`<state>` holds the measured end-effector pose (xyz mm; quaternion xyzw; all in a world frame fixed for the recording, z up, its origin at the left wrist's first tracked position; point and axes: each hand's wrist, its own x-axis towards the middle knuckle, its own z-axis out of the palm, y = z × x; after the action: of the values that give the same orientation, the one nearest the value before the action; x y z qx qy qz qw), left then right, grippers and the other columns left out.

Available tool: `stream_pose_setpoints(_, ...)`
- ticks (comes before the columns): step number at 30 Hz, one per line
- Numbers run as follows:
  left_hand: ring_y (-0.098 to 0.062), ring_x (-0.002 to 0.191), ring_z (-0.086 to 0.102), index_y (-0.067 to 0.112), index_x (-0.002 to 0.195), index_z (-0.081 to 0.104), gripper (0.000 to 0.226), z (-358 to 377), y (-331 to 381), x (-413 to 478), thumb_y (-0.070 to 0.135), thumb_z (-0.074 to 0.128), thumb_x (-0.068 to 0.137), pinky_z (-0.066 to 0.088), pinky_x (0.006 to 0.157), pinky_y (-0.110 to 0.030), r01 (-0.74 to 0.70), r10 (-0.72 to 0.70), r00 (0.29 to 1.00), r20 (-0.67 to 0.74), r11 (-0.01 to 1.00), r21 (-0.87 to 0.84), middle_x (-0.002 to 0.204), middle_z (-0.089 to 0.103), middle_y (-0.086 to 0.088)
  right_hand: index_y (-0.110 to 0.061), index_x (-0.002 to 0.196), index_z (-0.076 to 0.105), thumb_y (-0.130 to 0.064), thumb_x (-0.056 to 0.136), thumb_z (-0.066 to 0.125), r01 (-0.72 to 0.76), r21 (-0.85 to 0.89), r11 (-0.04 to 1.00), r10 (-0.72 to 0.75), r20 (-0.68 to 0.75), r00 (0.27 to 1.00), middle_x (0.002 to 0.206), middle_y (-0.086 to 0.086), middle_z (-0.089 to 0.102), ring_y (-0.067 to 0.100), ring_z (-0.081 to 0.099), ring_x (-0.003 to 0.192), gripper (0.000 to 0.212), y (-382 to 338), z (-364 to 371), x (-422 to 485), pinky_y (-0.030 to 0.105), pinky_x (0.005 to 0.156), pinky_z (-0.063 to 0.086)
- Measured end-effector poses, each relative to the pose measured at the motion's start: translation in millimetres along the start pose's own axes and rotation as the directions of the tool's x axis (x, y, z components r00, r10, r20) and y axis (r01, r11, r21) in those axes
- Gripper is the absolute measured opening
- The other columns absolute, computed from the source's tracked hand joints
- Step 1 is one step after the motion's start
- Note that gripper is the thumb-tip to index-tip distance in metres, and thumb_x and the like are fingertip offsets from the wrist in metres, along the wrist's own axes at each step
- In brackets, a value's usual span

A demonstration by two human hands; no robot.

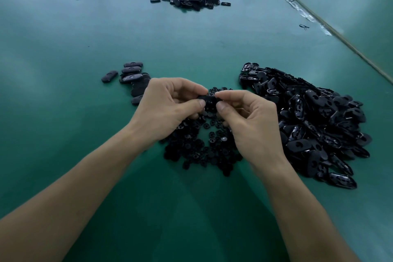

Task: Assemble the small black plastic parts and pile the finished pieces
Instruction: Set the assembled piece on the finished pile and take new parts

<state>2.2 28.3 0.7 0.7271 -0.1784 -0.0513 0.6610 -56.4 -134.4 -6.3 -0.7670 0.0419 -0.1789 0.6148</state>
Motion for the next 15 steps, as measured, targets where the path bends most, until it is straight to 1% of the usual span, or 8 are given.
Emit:
stream_pose_setpoints(2, -0.012, 0.065, 0.07, 0.017, 0.088, 0.075, 0.024, 0.2, 0.4, -0.2, -0.006, 0.074, 0.083, 0.056, 0.064, -0.019, 0.001, -0.001, 1.0, 0.005, 1.0, 0.001, 0.076, 0.077, -0.003, -0.022, 0.098, 0.078, -0.006, 0.091, 0.071, -0.003, 0.003, 1.0, 0.003, 0.001, 1.0, 0.077, -0.007, 0.073, 0.005, 0.064, 0.069, 0.018, -0.2, -0.6, -0.2, 0.026, 0.066, 0.055)
stream_pose_setpoints(3, -0.011, 0.066, 0.07, 0.018, 0.088, 0.075, 0.024, 0.2, 0.5, -0.3, -0.006, 0.074, 0.083, 0.056, 0.065, -0.019, -0.002, 0.002, 1.0, 0.011, 1.0, 0.006, 0.076, 0.077, -0.002, -0.023, 0.097, 0.077, -0.007, 0.09, 0.072, -0.005, 0.001, 1.0, 0.005, 0.003, 1.0, 0.077, -0.006, 0.073, 0.007, 0.065, 0.069, 0.018, 0.0, -0.6, -0.7, 0.029, 0.066, 0.056)
stream_pose_setpoints(5, -0.011, 0.068, 0.07, 0.019, 0.087, 0.075, 0.024, 0.3, 0.5, -0.3, -0.005, 0.076, 0.082, 0.057, 0.066, -0.02, -0.01, 0.01, 1.0, 0.025, 1.0, 0.015, 0.077, 0.077, -0.001, -0.025, 0.095, 0.072, -0.009, 0.088, 0.074, -0.01, -0.015, 1.0, 0.01, 0.002, 1.0, 0.078, -0.004, 0.073, 0.011, 0.069, 0.074, 0.018, 0.9, 0.0, -1.1, 0.032, 0.072, 0.058)
stream_pose_setpoints(7, -0.011, 0.071, 0.072, 0.02, 0.088, 0.076, 0.021, 0.4, 0.1, -0.3, 0.001, 0.08, 0.078, 0.057, 0.069, -0.02, -0.014, 0.013, 0.999, 0.032, 1.0, 0.024, 0.079, 0.077, 0.0, -0.024, 0.09, 0.071, -0.009, 0.087, 0.076, -0.002, -0.034, 0.999, 0.002, 0.002, 1.0, 0.08, -0.005, 0.075, 0.01, 0.071, 0.076, 0.016, 1.8, 0.2, -1.1, 0.03, 0.075, 0.058)
stream_pose_setpoints(10, -0.011, 0.076, 0.073, 0.022, 0.088, 0.076, 0.018, 1.3, -0.7, -0.3, 0.012, 0.078, 0.073, 0.059, 0.074, -0.022, -0.016, 0.015, 0.999, 0.031, 0.999, 0.033, 0.081, 0.078, 0.0, -0.022, 0.089, 0.075, -0.008, 0.087, 0.075, 0.019, -0.057, 0.998, -0.018, 0.021, 1.0, 0.081, -0.007, 0.076, 0.009, 0.072, 0.077, 0.014, 2.0, 0.6, -1.4, 0.027, 0.076, 0.057)
stream_pose_setpoints(15, -0.01, 0.077, 0.072, 0.021, 0.089, 0.076, 0.021, 2.4, -0.7, -0.5, 0.004, 0.079, 0.076, 0.059, 0.075, -0.023, -0.023, 0.021, 0.998, 0.055, 0.999, 0.034, 0.083, 0.078, 0.0, -0.022, 0.09, 0.076, -0.007, 0.088, 0.073, 0.027, -0.061, 0.998, -0.026, 0.016, 1.0, 0.08, -0.006, 0.075, 0.01, 0.072, 0.077, 0.016, 1.9, 0.9, -2.2, 0.029, 0.077, 0.058)
